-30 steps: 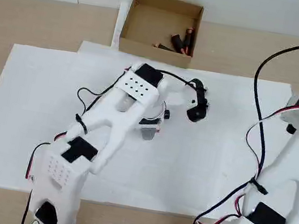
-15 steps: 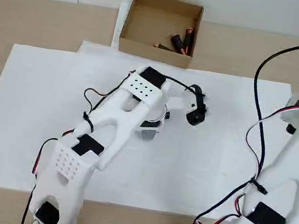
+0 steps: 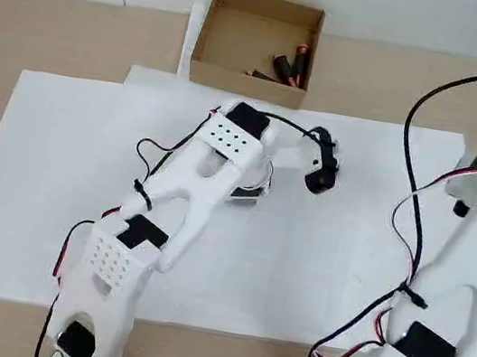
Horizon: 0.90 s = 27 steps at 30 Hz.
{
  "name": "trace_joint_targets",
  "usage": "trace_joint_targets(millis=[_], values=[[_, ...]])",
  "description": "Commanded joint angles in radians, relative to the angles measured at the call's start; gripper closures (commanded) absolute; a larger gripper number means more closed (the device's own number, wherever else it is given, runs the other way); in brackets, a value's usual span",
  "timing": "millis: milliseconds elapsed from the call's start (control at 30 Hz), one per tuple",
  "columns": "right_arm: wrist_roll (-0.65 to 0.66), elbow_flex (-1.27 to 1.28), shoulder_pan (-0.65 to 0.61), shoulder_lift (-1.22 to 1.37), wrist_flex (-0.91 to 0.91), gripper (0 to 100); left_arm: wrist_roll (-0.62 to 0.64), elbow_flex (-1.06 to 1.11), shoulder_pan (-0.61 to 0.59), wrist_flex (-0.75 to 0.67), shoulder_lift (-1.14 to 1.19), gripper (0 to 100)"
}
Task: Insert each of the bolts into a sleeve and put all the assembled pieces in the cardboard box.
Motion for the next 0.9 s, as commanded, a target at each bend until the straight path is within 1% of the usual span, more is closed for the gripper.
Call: trace_joint_targets(millis=[0,200,433,767,867], values=[[0.005,0.0,0.012,-0.05,-0.021,99.2,0.003,-0.041,0.003,0.002,-0.005,93],[0.005,0.0,0.012,-0.058,-0.022,99.2,0.017,-0.038,0.003,0.003,-0.003,94],[0.006,0.0,0.012,-0.058,-0.022,99.2,0.017,0.021,0.026,-0.005,-0.003,94],[0.006,0.0,0.012,-0.058,-0.022,99.2,0.023,0.024,0.034,0.0,-0.002,93],[0.006,0.0,0.012,-0.058,-0.022,99.2,0.025,0.022,0.034,0.002,0.034,93]])
